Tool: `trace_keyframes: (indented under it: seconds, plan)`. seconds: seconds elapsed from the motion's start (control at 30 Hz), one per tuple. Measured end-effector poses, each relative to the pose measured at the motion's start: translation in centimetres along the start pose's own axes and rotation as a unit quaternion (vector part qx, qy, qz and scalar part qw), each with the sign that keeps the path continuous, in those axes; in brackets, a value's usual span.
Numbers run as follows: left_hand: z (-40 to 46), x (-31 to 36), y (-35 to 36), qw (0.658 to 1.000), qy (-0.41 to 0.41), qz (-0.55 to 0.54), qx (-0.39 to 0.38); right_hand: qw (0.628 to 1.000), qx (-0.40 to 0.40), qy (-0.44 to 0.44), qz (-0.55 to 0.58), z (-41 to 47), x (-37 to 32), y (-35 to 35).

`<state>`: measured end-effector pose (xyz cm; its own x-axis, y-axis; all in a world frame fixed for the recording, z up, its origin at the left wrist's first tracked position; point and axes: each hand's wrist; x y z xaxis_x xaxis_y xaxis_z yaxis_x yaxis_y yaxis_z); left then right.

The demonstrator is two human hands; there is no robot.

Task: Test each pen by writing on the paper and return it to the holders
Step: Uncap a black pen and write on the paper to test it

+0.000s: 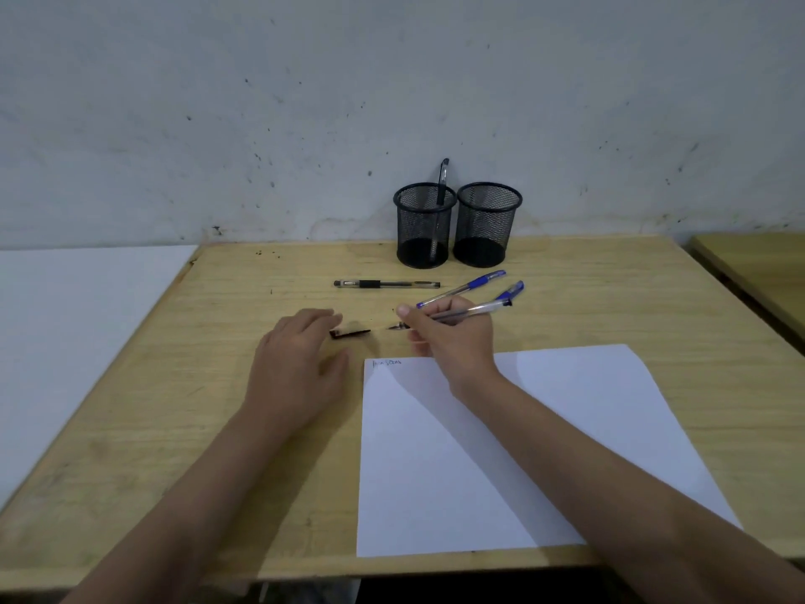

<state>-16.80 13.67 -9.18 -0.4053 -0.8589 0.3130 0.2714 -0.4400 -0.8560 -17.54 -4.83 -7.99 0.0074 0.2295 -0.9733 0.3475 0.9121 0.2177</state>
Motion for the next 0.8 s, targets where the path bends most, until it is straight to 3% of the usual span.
trace_keyframes:
  seconds: [0.23,0.4,0.57,0.8]
  plan:
    - [2.3,-0.1,1.5,0.998,-0.059,-0.021,-0.007,1.0,-0.012,-0.007,-0.009,-0.8,-1.4,-0.6]
    - [2.4,1.8,0.6,0.972,-0.129,-0.196,0.018,0.997,-0.028,-0.067,-0.01,-1.5,-2.4,-1.5]
    - [2.3,4.5,-1.2,0.954,-0.09,-0.277,0.064,0.994,-0.04,-0.1,-0.006,-2.0,-3.8,-2.1]
    - [2.2,7.0,-2.9,0.956,-0.016,-0.284,0.066,0.988,-0.066,-0.138,-0.022,-2.7,-4.7,-2.9]
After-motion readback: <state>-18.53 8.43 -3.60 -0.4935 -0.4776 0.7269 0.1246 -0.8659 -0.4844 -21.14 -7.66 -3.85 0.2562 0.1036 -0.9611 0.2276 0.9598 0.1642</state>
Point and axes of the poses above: each hand's wrist, its own z-axis towards the middle knuckle, its own y-axis out of the palm, x = y × z, and after that the axes turned 4 degrees about z, right-handed
